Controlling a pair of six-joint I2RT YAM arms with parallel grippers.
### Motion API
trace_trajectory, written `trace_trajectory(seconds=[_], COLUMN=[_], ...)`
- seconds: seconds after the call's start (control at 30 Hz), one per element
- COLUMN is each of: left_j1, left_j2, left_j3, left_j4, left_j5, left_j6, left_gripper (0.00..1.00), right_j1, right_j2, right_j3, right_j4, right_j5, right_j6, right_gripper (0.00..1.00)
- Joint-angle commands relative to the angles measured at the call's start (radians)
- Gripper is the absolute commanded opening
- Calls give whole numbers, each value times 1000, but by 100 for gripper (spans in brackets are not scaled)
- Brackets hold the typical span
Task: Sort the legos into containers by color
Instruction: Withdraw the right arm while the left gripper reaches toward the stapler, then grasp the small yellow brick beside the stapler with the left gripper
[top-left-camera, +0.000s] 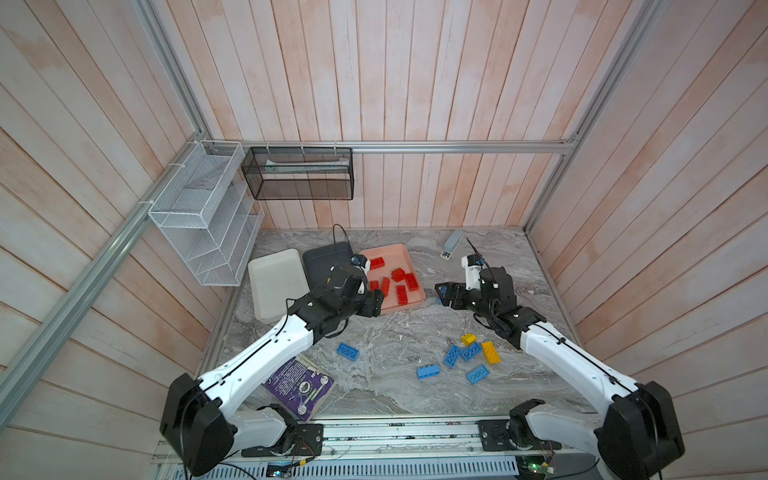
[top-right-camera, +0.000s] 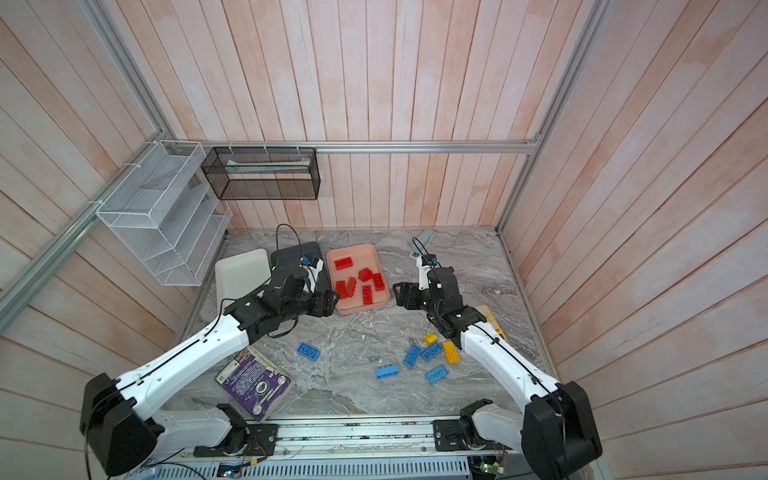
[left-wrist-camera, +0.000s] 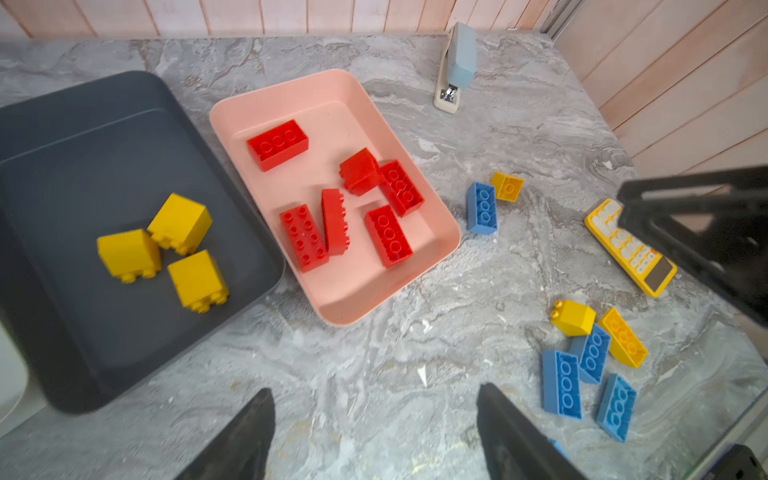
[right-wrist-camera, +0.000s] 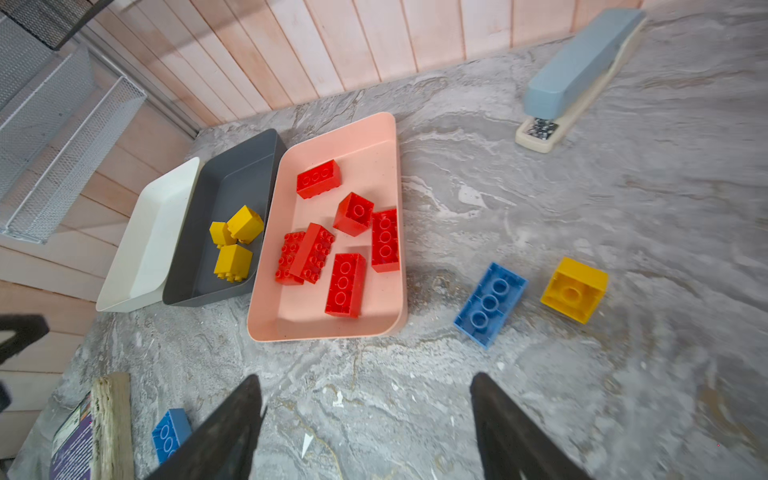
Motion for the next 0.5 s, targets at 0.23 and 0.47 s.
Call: trace_trajectory(seconds=[0.23, 0.47], left_j1=[-50, -105], left_j2=[460, 788], left_j3=[446, 799], left_j4=[18, -48], left_j5=[52, 49], left_j6=[9, 14], left_gripper=[78, 73], right_j1=[-1, 0], right_j2=[-368, -428], right_j3=[-124, -123], right_j4=[31, 25], right_j5=[104, 91], right_j6=[10, 22], right_gripper=[82, 83])
